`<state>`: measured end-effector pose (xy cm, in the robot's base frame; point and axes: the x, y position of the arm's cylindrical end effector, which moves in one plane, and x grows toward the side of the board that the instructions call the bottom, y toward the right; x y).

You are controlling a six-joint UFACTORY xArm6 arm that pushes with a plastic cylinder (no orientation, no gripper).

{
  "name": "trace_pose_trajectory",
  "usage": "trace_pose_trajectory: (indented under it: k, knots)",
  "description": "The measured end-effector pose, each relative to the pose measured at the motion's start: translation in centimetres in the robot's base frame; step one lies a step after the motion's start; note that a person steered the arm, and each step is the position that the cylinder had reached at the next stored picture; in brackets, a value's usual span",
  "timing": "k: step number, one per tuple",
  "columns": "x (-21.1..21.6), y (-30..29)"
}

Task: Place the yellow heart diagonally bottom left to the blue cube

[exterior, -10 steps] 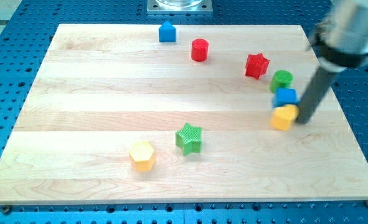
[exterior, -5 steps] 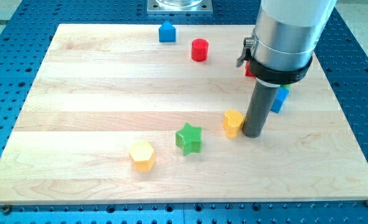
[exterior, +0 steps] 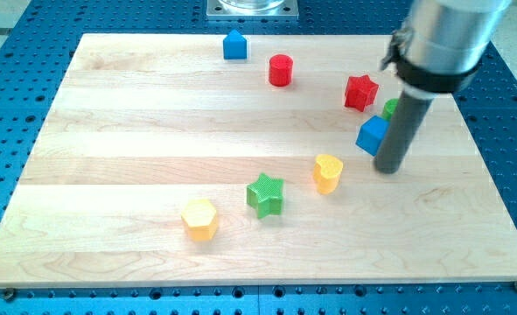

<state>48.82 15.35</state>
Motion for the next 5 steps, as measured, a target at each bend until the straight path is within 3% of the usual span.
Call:
trace_pose_trajectory:
  k: [1, 2, 3, 5]
  knots:
    - [-1.0, -2.8]
    - [-6.3, -3.8]
    - [-9.1, -3.5]
    - [-5.8, -1.6]
